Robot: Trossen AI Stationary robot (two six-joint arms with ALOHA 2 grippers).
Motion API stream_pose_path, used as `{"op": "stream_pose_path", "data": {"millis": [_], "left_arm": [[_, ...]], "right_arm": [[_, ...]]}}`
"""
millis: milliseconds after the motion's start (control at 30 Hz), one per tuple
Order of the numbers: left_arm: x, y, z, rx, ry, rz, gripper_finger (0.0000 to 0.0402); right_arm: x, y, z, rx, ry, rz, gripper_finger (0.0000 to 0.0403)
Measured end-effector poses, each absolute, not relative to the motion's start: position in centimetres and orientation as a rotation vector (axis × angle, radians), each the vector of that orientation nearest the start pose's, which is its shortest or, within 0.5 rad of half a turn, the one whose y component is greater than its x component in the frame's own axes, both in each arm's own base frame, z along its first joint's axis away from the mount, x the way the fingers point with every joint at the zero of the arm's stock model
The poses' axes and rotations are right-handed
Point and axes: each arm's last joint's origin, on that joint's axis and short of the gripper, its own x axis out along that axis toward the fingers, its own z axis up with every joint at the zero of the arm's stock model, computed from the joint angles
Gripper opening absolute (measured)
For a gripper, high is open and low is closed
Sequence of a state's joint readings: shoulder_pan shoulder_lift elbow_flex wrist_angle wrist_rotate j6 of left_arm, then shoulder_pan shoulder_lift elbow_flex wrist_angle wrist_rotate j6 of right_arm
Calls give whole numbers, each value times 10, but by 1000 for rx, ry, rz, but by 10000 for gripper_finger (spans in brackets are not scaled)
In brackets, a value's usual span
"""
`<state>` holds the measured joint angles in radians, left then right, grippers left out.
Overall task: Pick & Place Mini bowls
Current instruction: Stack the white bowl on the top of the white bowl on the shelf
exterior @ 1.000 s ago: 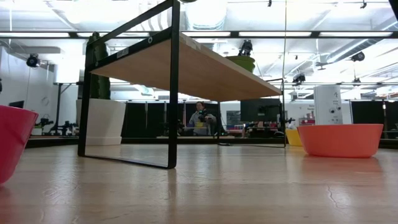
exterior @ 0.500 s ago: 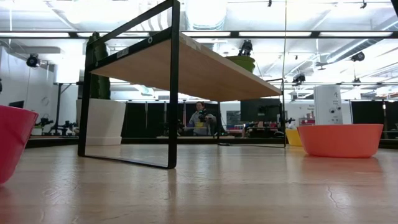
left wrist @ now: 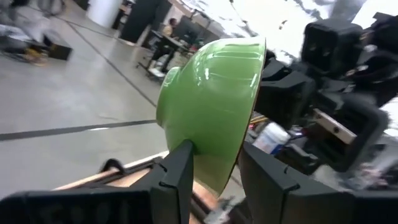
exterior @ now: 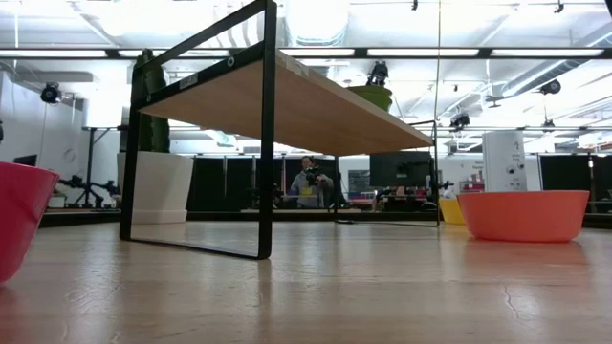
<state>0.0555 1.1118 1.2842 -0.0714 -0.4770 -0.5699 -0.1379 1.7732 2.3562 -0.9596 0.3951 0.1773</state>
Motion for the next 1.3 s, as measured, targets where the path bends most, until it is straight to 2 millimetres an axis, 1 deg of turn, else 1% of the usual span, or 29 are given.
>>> {"op": "stream_pose_path", "data": {"millis": [100, 400, 600, 700, 1033, 1300], "left_arm": [[227, 25, 452, -591, -250, 433, 117], [227, 22, 453, -582, -243, 398, 117], [229, 22, 452, -626, -251, 378, 117], [234, 22, 449, -637, -231, 374, 117], [265, 25, 427, -715, -149, 383, 117], [283, 34, 409, -746, -71, 405, 117]], "right_arm": [[323, -56, 515, 127, 322, -551, 8], [317, -54, 519, 142, 315, -529, 8], [318, -54, 516, 167, 342, -512, 8], [317, -54, 512, 182, 382, -510, 8], [309, -53, 497, 241, 535, -540, 8], [303, -52, 487, 275, 647, -565, 8]]}}
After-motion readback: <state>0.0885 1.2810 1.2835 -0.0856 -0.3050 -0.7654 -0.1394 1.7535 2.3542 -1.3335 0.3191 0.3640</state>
